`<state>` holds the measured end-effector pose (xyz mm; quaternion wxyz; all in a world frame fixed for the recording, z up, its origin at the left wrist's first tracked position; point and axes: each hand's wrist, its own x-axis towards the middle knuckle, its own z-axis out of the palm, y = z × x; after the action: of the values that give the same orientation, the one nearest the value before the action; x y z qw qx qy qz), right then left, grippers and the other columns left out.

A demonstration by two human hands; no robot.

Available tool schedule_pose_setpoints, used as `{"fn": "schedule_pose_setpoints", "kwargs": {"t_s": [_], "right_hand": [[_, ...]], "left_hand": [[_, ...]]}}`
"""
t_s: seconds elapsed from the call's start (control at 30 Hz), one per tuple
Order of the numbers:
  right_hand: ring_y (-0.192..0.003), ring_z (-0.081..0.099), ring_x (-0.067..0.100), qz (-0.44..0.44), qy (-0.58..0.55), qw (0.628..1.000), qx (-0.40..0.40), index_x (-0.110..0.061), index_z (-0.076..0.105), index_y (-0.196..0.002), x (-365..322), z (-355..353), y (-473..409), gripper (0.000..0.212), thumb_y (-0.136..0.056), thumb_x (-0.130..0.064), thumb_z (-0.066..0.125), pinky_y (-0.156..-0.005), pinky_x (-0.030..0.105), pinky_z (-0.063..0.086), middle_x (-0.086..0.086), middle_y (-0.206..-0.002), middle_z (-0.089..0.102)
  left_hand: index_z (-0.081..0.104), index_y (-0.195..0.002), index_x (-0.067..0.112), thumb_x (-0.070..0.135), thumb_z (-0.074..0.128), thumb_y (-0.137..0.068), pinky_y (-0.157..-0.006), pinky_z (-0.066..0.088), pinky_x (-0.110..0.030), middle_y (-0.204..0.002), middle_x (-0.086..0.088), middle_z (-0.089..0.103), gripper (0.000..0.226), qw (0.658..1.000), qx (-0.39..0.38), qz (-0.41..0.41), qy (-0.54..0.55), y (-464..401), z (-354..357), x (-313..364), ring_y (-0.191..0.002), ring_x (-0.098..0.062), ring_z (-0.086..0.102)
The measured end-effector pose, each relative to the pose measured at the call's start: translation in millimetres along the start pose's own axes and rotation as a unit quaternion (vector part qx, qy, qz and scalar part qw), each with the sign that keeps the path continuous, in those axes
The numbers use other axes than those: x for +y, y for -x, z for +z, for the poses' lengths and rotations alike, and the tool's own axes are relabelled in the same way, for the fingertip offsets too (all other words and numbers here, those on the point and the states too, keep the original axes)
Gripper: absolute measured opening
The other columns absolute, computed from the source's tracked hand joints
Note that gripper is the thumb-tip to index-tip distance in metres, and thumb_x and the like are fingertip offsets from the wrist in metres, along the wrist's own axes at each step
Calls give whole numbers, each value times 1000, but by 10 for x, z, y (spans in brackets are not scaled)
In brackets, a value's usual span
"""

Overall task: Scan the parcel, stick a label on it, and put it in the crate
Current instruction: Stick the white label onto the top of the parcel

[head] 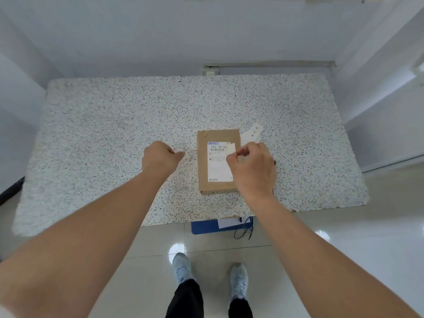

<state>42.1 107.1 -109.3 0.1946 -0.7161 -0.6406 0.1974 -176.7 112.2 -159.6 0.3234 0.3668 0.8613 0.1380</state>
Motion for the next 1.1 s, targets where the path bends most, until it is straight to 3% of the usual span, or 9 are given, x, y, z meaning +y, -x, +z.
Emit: {"fn": "schedule_pose_setpoints", "kwargs": {"t_s": [0.17,0.27,0.37,0.57,0.73,0.93,1.1], "right_hand": [[-73,52,8,-2,-5,1000,3,-26,64,-90,-2,4,-40,13,-91,-38,70,-51,21,32,-8,-101,60],[-70,50,6,-2,-9,1000,0,-26,64,-90,7,5,-44,13,-91,-38,69,-51,21,32,-8,-100,59],[-66,45,1,-2,-5,1000,1,-26,64,-89,5,7,-25,12,-91,-37,69,-50,21,29,-9,-99,57],[-70,56,15,-17,4,999,31,-21,69,-87,-54,-10,16,14,-90,-34,71,-50,22,30,-7,-96,59],[-66,52,17,-49,10,998,44,-17,73,-79,-103,-16,25,17,-89,-31,75,-53,26,32,-3,-93,64],[-51,43,17,-103,5,990,94,-15,67,-64,-156,-64,52,23,-79,-19,84,-49,20,25,0,-78,63],[-48,42,15,-154,7,982,112,-14,70,-61,-87,-83,62,22,-71,-13,89,-49,16,22,0,-72,60]], "left_hand": [[67,-71,12,34,66,-96,-48,36,-25,-56,-6,54,33,1000,3,7,28,-66,-1,18,-46,-20,43],[74,-76,2,31,73,-91,-53,49,-28,-66,-12,71,32,1000,8,19,17,-62,2,40,-54,-22,58],[77,-81,11,35,78,-89,-66,59,-33,-77,-7,76,25,997,-3,50,52,12,2,122,-67,-22,68],[82,-84,6,24,82,-88,-83,65,-47,-85,-17,79,19,954,-162,131,216,229,-73,457,-76,-29,75],[83,-91,0,27,83,-87,-81,65,-34,-84,-18,77,27,927,-251,156,230,444,-219,792,-73,-19,71],[83,-82,4,17,85,-84,-76,66,-33,-86,-22,79,14,940,-230,132,214,485,-336,936,-70,-20,72],[82,-84,-4,7,83,-82,-77,67,-37,-86,-23,78,11,949,-231,117,180,485,-321,964,-70,-22,72]]}}
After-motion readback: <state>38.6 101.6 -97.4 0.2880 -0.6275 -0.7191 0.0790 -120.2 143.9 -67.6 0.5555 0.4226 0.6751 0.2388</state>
